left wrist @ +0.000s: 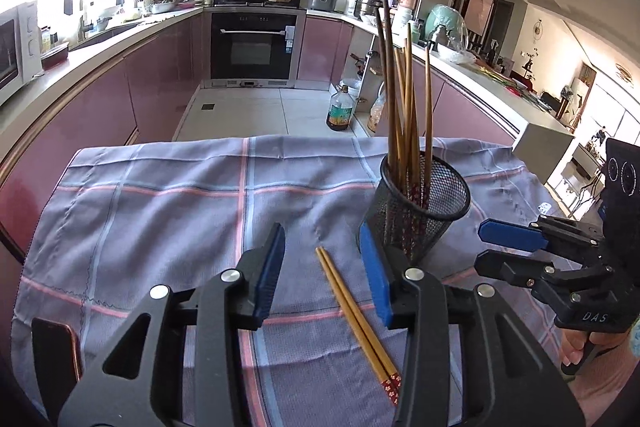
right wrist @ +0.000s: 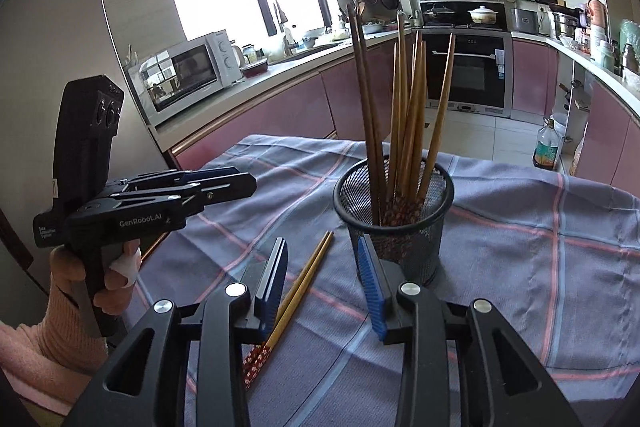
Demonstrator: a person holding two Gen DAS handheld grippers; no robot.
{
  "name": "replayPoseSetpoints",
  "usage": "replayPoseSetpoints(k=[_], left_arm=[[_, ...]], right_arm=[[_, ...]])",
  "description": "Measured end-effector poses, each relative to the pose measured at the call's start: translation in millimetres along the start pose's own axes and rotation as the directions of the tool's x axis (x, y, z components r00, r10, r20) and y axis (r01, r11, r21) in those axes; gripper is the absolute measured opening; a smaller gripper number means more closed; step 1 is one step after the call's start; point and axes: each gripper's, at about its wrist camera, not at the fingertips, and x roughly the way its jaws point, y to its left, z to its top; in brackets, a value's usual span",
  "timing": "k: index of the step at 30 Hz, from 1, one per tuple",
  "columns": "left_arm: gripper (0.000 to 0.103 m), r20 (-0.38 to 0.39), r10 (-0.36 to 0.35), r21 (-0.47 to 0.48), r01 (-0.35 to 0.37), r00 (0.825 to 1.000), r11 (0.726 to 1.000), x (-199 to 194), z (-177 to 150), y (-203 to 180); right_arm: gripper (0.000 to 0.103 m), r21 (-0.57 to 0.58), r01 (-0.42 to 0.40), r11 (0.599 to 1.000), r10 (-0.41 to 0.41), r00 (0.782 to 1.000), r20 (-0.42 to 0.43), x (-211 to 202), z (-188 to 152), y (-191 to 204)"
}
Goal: Organize utensils
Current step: 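Bring both open tools back over the last chopsticks, then close the right tool on one chopstick while the left tool grasps the other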
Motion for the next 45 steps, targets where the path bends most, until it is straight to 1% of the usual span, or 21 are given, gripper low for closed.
replayPoseSetpoints(k=[2,4,7,13,19,27,34,42,45], left_arm=[[0.040,-0.004,0.027,-0.004,-0.027,1.000,1.000,-1.5,-9.8,1.9],[0.041,-0.007,0.048,-0.011,-0.048,0.999,0.999,-3.5,-18.9,3.1],[0.042,-0.023,0.050,-0.030,-0.051,0.998,0.998,-3.9,-30.5,6.4],[0.043,-0.044,0.073,-0.029,-0.074,0.996,0.997,-2.7,-47.7,3.5],[0.043,-0.066,0.063,-0.046,-0.066,0.996,0.997,0.8,-57.2,5.1],[0.043,-0.103,0.061,-0.064,-0.068,0.993,0.996,8.0,-73.2,10.1],[0.045,-0.120,0.059,-0.063,-0.067,0.991,0.996,13.7,-78.5,8.8],[0.045,-0.130,0.050,-0.059,-0.058,0.990,0.997,19.0,-80.2,6.1],[0.045,-0.135,0.045,-0.056,-0.053,0.990,0.997,20.9,-81.6,4.3]], right_arm=[[0.034,0.011,-0.008,1.000,0.009,1.000,-0.022,6.1,-5.8,0.7],[0.034,0.016,0.003,1.000,-0.003,0.999,-0.035,10.6,-9.5,1.8],[0.034,0.040,-0.008,0.999,0.010,0.999,-0.050,14.7,-15.8,1.3],[0.035,0.054,-0.019,0.998,0.023,0.996,-0.082,22.4,-27.6,5.7],[0.036,0.051,-0.027,0.998,0.033,0.993,-0.111,31.4,-34.3,13.7],[0.036,0.024,-0.010,1.000,0.014,0.987,-0.160,47.2,-42.6,22.3],[0.036,-0.002,-0.008,1.000,0.008,0.982,-0.189,57.0,-46.1,31.5],[0.033,-0.064,0.049,0.997,-0.062,0.974,-0.217,65.7,-54.3,39.6],[0.033,-0.053,0.049,0.997,-0.059,0.974,-0.219,65.0,-56.2,36.2]])
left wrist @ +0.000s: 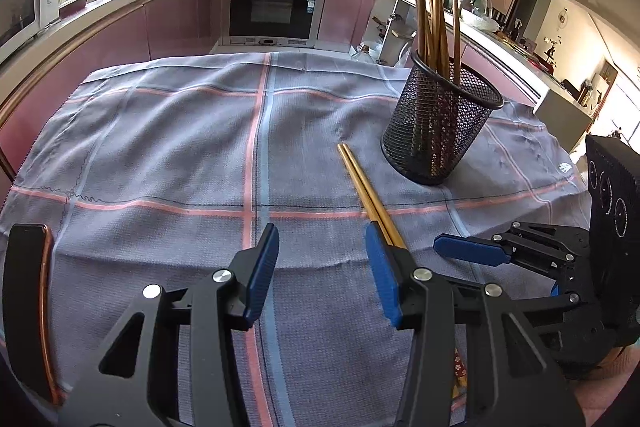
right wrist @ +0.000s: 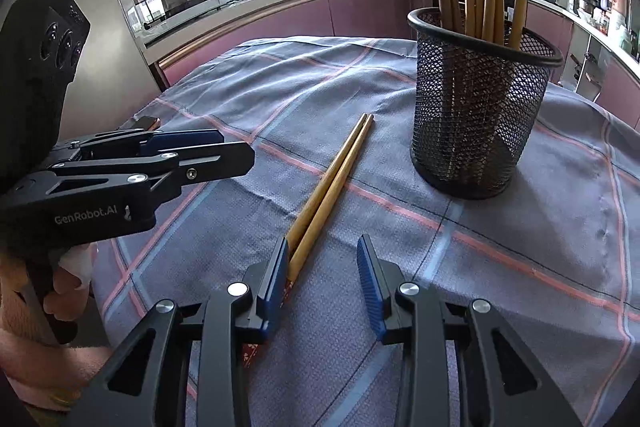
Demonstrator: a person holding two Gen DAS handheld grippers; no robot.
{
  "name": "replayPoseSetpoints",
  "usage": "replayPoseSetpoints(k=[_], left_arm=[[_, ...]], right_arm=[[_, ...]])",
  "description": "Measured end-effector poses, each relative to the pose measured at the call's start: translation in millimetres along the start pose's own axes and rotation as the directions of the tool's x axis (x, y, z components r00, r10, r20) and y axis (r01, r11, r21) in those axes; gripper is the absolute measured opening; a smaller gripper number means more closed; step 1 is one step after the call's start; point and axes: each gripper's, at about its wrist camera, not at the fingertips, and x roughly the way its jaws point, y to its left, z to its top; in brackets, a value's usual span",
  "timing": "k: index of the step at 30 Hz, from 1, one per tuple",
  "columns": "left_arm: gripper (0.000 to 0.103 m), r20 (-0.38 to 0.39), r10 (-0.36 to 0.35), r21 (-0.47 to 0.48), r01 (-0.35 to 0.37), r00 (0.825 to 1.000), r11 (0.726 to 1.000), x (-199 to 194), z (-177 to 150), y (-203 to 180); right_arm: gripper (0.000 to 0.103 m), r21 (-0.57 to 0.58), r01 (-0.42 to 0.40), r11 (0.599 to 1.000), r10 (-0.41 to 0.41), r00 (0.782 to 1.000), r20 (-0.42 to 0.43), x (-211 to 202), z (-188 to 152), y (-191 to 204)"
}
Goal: Organize utensils
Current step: 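Close the right tool on one chopstick while the left tool grasps the other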
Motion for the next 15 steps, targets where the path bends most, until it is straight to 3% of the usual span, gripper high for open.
replayPoseSetpoints(k=[15], left_arm=[[0.047,-0.069,-0.076,0.131,0.085,0.995,0.988,18.1,-12.3,-37.0]], right_arm=[[0.028,0.089,-0.019,0.996,0.017,1.000,0.018,-12.9,-0.5,-26.1]])
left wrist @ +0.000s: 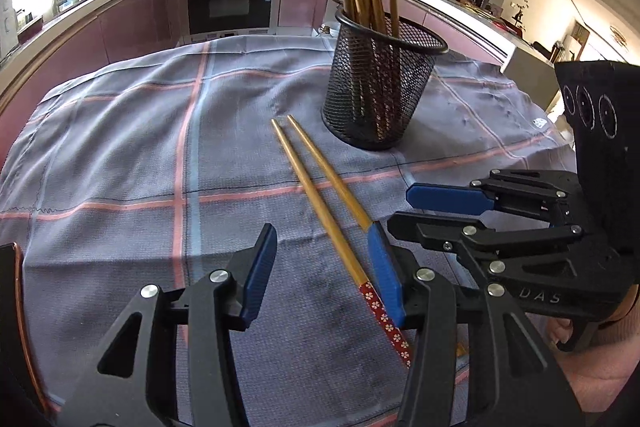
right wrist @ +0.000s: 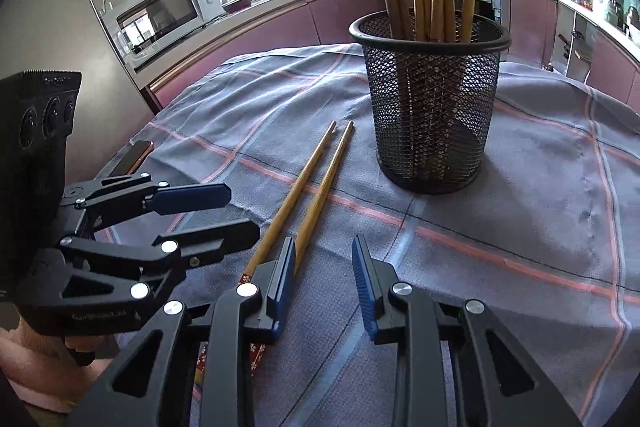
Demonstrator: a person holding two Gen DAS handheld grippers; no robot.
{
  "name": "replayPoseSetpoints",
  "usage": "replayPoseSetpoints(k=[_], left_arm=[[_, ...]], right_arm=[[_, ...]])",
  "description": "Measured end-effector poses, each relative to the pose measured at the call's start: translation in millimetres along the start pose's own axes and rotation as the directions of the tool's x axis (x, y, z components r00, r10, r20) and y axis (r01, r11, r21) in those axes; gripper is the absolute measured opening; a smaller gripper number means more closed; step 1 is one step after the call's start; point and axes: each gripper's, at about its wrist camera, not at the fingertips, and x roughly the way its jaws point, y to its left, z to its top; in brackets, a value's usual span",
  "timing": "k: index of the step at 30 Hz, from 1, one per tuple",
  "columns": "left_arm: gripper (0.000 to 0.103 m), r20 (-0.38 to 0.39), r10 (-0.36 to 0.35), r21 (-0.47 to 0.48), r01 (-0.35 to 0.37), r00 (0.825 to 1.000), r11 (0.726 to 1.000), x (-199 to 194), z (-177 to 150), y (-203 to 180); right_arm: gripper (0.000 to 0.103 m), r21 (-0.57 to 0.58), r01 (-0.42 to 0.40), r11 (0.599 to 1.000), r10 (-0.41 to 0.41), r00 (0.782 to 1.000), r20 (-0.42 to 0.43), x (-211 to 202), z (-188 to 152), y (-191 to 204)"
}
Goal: Organize utensils
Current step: 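Close the right tool on one chopstick while the left tool grasps the other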
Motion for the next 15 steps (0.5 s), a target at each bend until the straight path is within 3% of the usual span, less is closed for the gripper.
replayPoseSetpoints(k=[7,11,15], left_arm=[[0.036,-0.045,0.034,0.034,-0.033,0.998,0.999,15.0,-4.1,-8.0],[0.018,-0.055,0.029,0.037,-0.027,0.998,0.999,14.4,-5.0,-5.0],[0.019,-0.052,0.018,0.012,-0.017,0.999,1.000,11.3,-3.5,2.9]], right_arm=[[0.028,0.009,-0.007,1.000,0.007,1.000,0.001,0.7,2.3,-2.8],[0.028,0.007,-0.009,1.000,0.009,1.000,0.000,1.8,4.2,-3.5],[0.028,-0.006,-0.007,1.000,0.007,1.000,-0.001,6.0,7.6,-0.8]])
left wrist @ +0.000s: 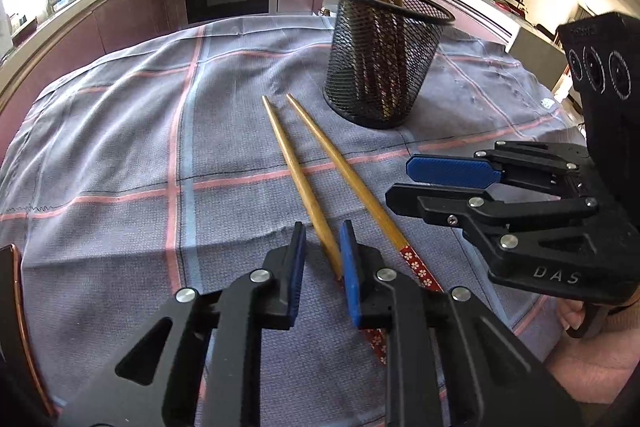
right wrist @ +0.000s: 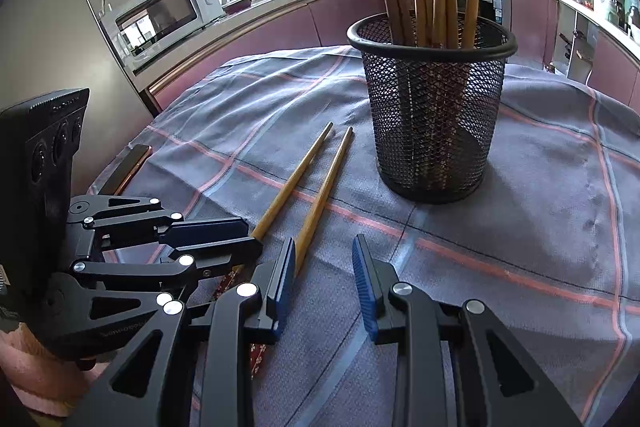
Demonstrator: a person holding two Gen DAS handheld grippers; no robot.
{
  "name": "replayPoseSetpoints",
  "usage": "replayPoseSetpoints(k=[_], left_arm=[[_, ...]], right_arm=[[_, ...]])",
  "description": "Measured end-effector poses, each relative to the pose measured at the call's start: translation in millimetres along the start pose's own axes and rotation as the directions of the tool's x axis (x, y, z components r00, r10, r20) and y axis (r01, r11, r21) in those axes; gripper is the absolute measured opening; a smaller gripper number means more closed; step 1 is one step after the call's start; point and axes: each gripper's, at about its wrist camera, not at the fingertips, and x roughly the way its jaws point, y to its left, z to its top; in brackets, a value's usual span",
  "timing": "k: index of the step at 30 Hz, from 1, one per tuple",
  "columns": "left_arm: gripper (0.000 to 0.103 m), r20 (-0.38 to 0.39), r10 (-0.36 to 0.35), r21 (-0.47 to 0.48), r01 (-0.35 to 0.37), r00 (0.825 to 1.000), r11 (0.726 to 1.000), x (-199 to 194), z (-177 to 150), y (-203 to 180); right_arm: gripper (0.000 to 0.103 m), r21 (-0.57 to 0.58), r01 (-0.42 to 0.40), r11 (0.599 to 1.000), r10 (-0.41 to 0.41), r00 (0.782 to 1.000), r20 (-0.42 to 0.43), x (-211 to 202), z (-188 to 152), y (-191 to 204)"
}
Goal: Organize utensils
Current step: 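Close the right tool on one chopstick while the left tool grasps the other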
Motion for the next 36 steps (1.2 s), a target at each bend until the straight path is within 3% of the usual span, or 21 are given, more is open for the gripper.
replayPoseSetpoints(k=[4,16,24,36], left_arm=[[0.027,0.016,0.008,-0.009,-0.008,1.000,1.000,-1.9,5.8,4.7],[0.027,0.012,0.025,-0.026,-0.025,1.000,0.999,8.0,15.9,15.2],[0.028,-0.005,0.029,-0.012,-0.029,1.000,1.000,17.5,22.2,12.2],[0.022,-0.006,0.045,-0.039,-0.046,0.999,0.998,24.9,29.5,12.2]], right_arm=[[0.028,-0.013,0.002,1.000,-0.002,1.000,-0.004,7.4,5.2,3.8],[0.025,-0.046,0.050,0.998,-0.051,0.998,-0.023,27.0,17.8,10.2],[0.013,-0.064,0.093,0.994,-0.095,0.995,-0.026,27.9,18.1,11.3],[0.011,-0.036,0.097,0.995,-0.098,0.995,-0.029,30.2,21.5,6.5]])
